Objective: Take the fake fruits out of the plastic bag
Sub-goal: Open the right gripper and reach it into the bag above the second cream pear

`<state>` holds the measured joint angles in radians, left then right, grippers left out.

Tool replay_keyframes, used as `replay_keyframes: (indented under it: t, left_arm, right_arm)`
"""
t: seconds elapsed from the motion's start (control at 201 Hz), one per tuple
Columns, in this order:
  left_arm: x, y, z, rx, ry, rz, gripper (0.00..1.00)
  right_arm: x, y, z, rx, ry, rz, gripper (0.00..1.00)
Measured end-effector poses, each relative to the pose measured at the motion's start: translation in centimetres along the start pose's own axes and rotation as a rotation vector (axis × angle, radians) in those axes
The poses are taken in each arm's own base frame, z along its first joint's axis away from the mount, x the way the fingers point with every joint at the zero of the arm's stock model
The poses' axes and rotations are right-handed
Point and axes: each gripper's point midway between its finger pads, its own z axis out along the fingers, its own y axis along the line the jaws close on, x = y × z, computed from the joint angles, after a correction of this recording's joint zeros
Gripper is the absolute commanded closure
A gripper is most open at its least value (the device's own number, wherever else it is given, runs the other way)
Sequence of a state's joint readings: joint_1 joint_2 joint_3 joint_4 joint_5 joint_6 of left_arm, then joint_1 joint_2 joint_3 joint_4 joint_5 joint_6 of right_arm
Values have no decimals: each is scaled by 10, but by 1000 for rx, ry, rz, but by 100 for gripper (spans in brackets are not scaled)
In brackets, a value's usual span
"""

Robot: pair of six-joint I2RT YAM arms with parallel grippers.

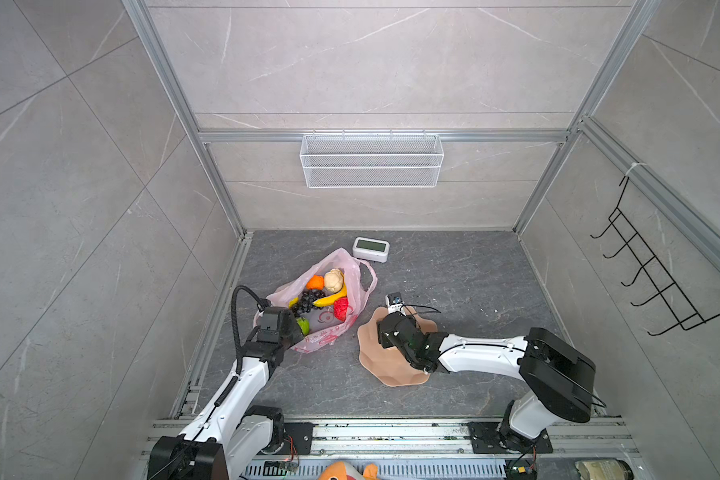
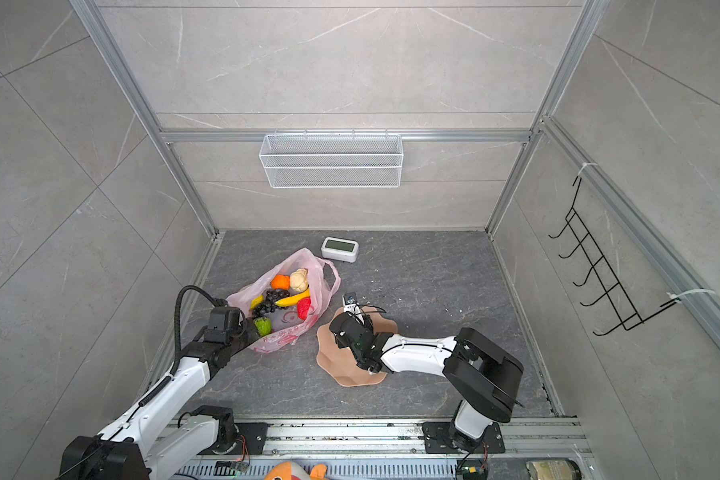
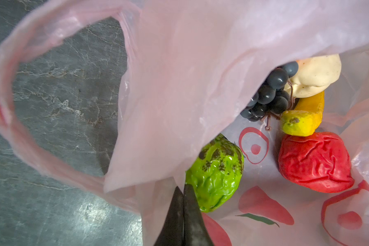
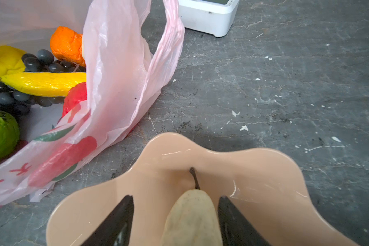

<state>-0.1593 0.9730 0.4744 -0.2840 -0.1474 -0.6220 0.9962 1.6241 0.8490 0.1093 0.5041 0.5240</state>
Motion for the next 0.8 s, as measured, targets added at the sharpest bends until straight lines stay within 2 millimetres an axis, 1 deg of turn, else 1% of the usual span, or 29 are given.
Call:
replay_keyframes:
  t: [0.11, 0.219, 0.319, 0.388, 0.488, 0.627, 0.722, 0.797]
  left_arm:
    - [0, 0, 0, 0, 1, 0, 100]
    - [2, 1, 2, -5, 9, 2, 100]
    - [4, 1, 3, -8, 18, 3, 100]
    - [4, 0, 3, -3, 21, 2, 100]
    - [5, -1, 3, 4, 25, 2, 100]
    - [5, -1, 3, 6, 24, 2, 100]
    - [4, -1, 3, 7, 24, 2, 100]
    - [4, -2, 2, 8, 21, 2, 100]
  right_arm:
    - [-17, 7, -6, -23, 4, 10, 34]
    - [-45, 25, -12, -79, -4, 30, 34]
    - [-78, 54, -12, -152, -14, 49, 33]
    - [-93, 75, -7, -197, -11, 52, 33]
    - [-103, 99, 6, -238, 21, 47, 33]
    - [-105, 126, 31, -264, 93, 44, 33]
    - [-107, 139, 47, -266, 134, 58, 33]
    - [-109, 143, 59, -259, 160, 81, 33]
